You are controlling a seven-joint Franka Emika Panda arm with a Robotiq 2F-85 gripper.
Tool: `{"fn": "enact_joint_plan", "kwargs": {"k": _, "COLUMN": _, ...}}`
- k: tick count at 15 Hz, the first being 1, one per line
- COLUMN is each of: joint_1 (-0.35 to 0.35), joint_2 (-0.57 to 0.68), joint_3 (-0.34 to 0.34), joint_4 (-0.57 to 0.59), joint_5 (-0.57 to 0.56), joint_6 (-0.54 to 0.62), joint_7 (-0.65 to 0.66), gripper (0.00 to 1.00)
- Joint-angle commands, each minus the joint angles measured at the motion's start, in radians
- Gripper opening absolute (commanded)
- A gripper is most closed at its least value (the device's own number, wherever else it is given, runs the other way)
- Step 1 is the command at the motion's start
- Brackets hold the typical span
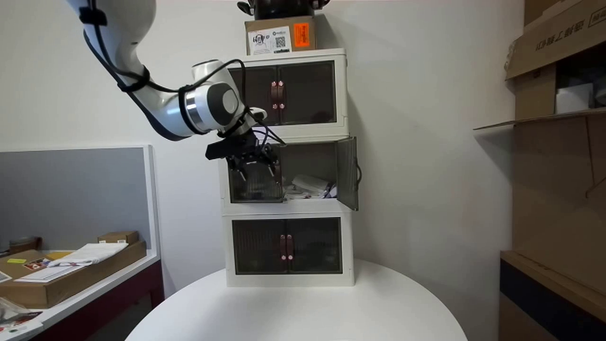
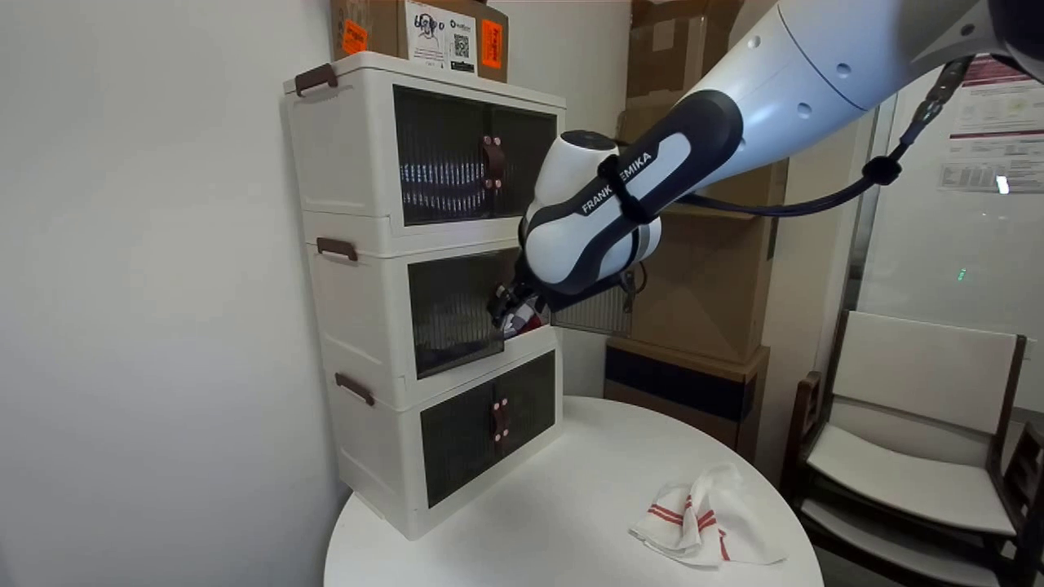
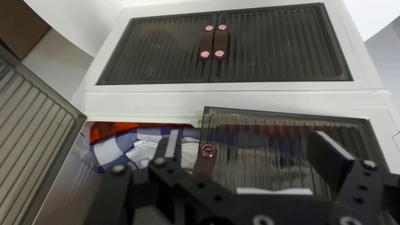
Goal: Move the middle left cabinet door
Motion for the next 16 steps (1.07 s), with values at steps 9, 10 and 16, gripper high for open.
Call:
{"fn": "enact_joint_plan", "kwargs": {"k": 9, "joint_1": 0.050, "joint_2": 0.148, "joint_3": -0.013, "joint_4": 0.202, "joint_5": -0.006, "joint_6": -0.029, "joint_7": 0.057, "gripper": 1.00}}
{"fn": "enact_joint_plan", "kwargs": {"k": 10, "joint_1": 0.051, "joint_2": 0.155, "joint_3": -0.013, "joint_4": 0.210, "joint_5": -0.006, "joint_6": -0.031, "joint_7": 0.057, "gripper": 1.00}}
{"fn": "enact_joint_plan", "kwargs": {"k": 16, "joint_1": 0.008, "joint_2": -0.011, "joint_3": -0.001, "joint_4": -0.044, "joint_5": 0.050, "joint_6": 0.005, "joint_7": -0.027, "gripper": 1.00}}
